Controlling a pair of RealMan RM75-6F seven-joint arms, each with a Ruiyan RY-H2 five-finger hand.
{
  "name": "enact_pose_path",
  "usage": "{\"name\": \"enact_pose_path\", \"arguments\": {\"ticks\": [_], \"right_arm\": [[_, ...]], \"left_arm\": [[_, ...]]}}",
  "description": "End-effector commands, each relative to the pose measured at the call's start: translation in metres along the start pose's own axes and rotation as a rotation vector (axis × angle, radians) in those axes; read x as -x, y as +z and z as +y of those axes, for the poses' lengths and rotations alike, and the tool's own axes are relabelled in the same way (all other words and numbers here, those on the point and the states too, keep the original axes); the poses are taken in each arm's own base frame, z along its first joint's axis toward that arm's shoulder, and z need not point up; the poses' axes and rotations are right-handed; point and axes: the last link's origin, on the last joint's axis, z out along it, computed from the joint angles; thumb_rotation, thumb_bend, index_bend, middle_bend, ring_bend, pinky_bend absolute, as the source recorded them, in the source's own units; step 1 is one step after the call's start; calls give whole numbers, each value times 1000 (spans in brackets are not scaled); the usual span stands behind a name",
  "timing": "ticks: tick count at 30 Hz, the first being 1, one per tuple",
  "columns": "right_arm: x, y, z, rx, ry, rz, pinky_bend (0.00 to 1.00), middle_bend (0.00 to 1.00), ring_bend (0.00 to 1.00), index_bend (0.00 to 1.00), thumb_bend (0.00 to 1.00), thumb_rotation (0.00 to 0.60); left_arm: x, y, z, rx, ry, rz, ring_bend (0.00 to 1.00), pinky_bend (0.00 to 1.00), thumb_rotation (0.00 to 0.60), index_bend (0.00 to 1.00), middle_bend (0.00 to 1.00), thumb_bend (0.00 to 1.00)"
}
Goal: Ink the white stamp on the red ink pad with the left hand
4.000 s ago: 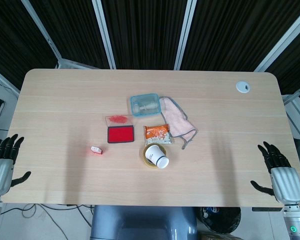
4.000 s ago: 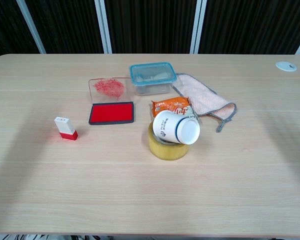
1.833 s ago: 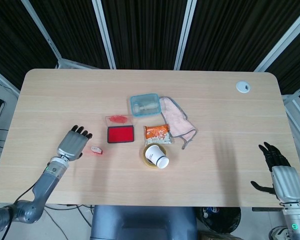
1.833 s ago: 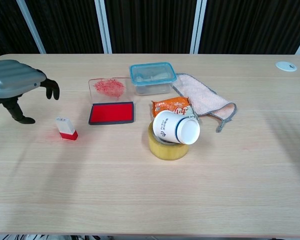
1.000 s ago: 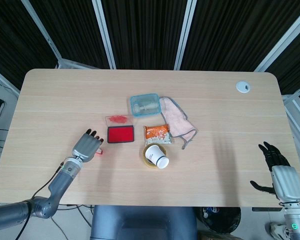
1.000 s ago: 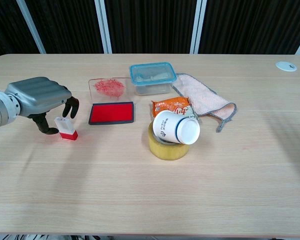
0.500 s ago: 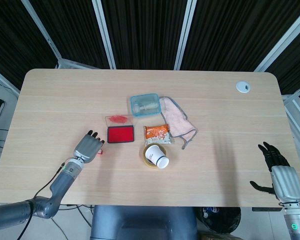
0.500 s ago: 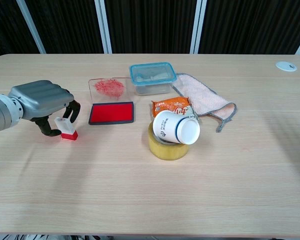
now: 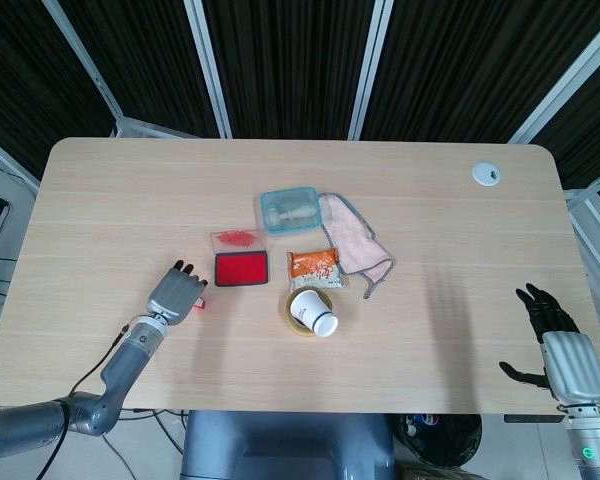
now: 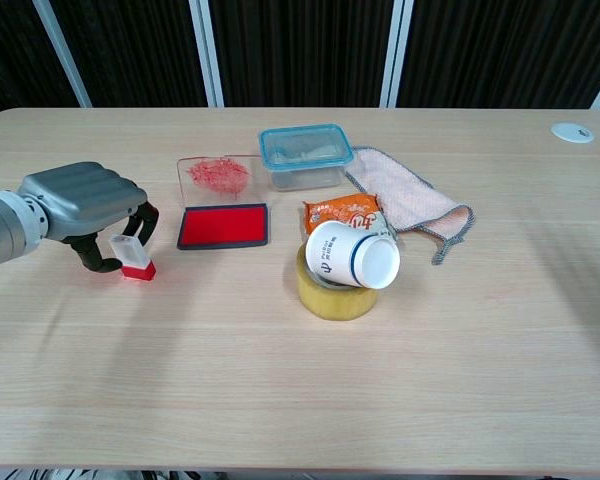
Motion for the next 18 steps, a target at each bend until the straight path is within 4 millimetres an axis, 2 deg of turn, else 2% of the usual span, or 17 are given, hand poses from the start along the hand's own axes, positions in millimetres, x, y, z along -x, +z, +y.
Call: {"name": "enact_pose_path", "arguments": {"ticks": [1,6,11,15,18], "right_arm": [[0,0,0,0,0,0,185,0,0,0,117,600],[0,0,0,0,1,0,185,0,0,0,117,600],[0,0,0,0,2,-1,185,0,0,0,118,600],[0,0,0,0,1,0,185,0,0,0,119,600],[0,0,0,1,2,0,185,0,0,0,123,600]], "left_arm": [[0,0,1,2,2,2,216,228,600,468,485,281],[0,1,2,5,-1,3,217,232,600,486,501,291],[2,1,1,3,3,2,241,250,600,533,546,378],[2,0,1,-1,3,10,294,297,600,601,614,463],[2,0,1,-5,3,22,351,374,600,623,636,481]]}}
